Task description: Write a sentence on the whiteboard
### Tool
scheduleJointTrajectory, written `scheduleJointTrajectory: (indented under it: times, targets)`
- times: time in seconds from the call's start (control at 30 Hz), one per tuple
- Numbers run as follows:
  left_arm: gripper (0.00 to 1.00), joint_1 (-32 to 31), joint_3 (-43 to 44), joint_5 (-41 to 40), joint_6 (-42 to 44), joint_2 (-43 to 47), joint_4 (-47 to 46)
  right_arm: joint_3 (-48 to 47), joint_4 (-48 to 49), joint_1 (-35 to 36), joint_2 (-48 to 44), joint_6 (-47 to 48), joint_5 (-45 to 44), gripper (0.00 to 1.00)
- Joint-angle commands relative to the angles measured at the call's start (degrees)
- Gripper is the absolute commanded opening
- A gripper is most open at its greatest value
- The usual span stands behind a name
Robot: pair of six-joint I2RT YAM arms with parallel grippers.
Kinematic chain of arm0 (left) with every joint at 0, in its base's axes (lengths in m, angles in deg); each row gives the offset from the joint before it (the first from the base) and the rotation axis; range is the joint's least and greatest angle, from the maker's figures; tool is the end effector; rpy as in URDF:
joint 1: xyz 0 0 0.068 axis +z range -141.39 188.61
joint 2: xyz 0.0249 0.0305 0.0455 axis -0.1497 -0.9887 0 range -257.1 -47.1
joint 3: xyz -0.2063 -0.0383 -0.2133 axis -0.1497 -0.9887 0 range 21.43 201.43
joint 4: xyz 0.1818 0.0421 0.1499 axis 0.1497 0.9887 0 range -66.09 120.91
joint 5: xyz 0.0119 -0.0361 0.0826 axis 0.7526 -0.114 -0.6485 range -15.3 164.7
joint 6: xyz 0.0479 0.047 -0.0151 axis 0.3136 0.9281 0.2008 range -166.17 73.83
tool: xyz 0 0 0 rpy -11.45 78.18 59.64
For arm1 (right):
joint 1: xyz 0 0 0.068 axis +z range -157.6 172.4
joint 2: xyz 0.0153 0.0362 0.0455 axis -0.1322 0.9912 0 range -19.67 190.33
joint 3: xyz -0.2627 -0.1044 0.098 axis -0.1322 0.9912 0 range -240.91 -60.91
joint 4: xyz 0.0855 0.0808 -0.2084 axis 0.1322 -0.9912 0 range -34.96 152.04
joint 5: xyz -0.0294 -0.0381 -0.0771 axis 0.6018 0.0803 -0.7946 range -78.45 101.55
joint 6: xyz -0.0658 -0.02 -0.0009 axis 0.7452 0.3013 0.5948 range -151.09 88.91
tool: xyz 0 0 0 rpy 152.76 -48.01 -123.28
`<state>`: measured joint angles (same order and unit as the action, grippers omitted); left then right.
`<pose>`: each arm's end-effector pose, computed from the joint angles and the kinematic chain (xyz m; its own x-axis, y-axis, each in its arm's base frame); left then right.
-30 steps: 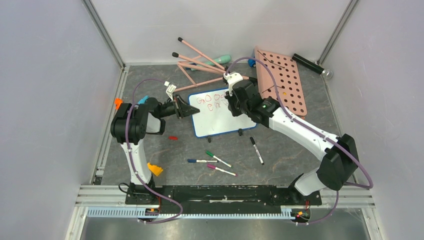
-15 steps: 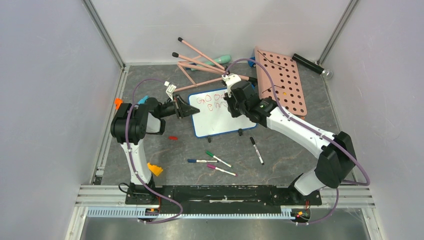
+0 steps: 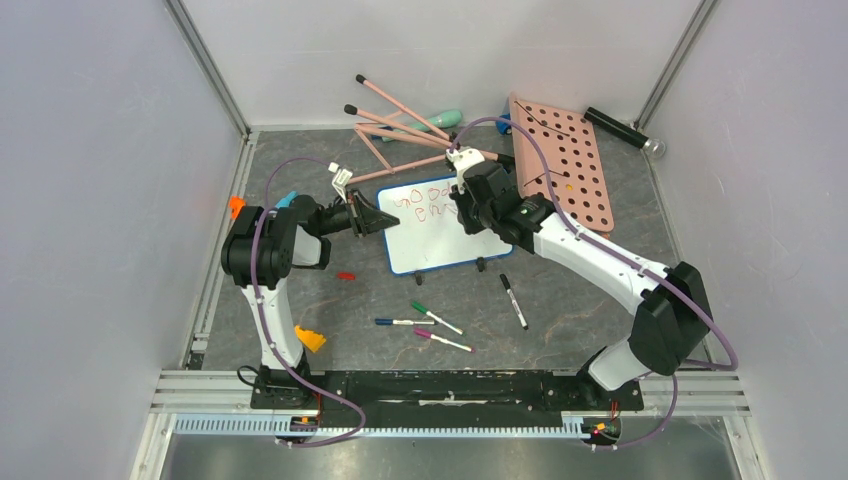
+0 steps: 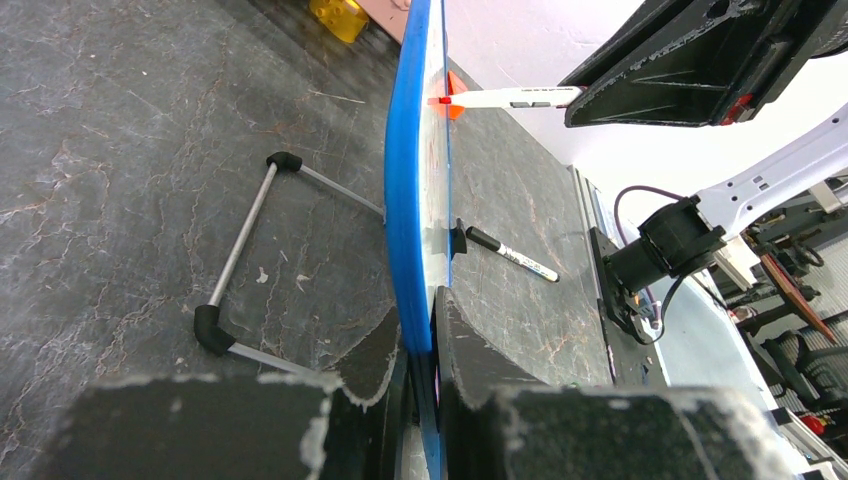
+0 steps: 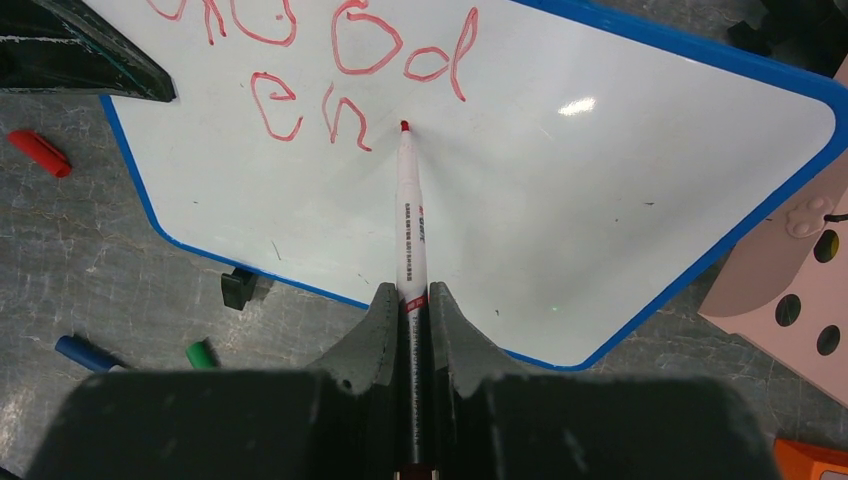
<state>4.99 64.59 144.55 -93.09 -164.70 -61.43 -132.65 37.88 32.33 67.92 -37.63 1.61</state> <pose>0.3596 -0.0750 0.1921 -0.5591 -0.2168 -0.8002 0.7810 0.1864 -0.5961 0.2634 0.2080 0.3190 -0.5503 -0.3142 -0.7736 -0.4712 0.8817 -0.0229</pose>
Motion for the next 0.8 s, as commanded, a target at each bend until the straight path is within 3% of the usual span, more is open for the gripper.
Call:
scheduleJointTrajectory:
  times: [0.0,0.77]
  targets:
    - [0.02,0.9,0.6,-0.8,5.0,-0.8,-3.9,0.7,0.5,-1.4,-0.6,0.0,-2.9,0.00]
    - [0.02,0.9,0.7,-0.8,5.1,-0.9,-3.9,-1.0,0.6,-2.8,0.0,0.4,-1.4,0.00]
